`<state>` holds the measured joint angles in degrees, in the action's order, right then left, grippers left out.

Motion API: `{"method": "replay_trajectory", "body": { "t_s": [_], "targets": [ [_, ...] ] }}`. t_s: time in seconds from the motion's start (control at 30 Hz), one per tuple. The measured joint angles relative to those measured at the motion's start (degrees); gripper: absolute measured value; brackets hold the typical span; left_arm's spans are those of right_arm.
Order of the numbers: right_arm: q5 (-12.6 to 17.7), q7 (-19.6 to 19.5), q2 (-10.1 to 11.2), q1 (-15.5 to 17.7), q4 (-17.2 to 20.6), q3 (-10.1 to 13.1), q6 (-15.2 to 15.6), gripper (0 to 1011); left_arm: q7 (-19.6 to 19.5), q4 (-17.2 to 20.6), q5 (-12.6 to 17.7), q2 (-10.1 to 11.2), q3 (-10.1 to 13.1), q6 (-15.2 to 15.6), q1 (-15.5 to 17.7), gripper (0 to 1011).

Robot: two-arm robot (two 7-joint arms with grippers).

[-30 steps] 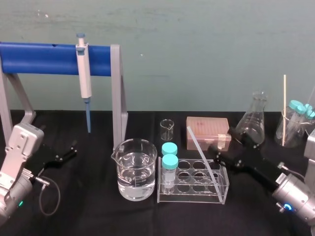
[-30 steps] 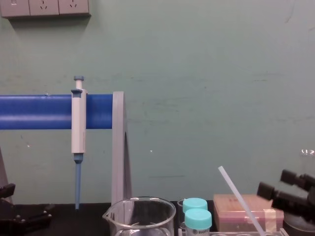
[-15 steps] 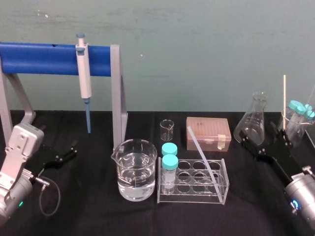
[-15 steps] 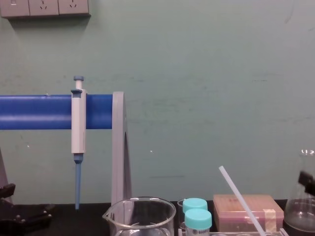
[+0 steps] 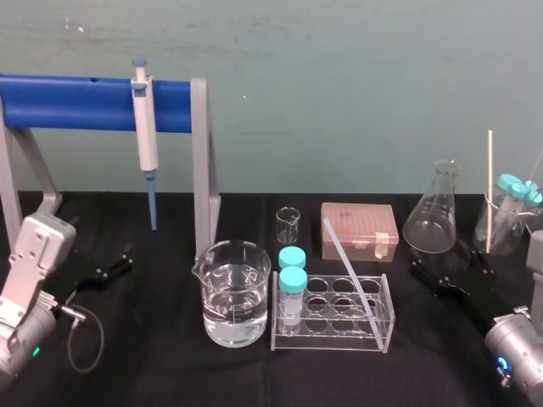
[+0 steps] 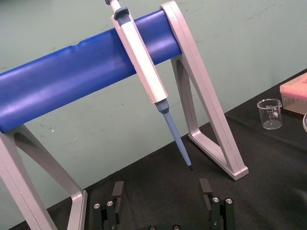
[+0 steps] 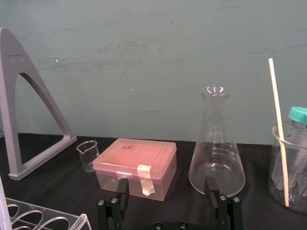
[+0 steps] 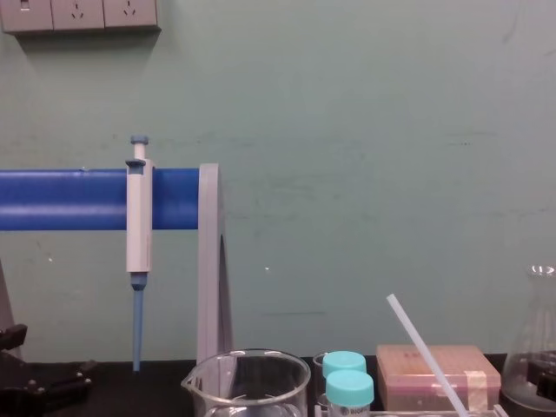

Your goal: Pick up the stirring rod with one hand, then place it down.

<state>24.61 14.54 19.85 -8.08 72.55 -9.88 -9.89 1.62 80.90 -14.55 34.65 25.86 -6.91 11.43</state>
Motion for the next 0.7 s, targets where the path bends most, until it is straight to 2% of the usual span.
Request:
{"method": "replay_trajectory", "body": {
  "t_s": [0.7],
  "targets": [
    [0.09, 0.00, 0.06, 0.03, 0.07, 0.03, -0.83, 1000, 0.00, 0.00, 0.00, 0.00, 0.00, 0.00, 0.00, 1000]
  ]
}}
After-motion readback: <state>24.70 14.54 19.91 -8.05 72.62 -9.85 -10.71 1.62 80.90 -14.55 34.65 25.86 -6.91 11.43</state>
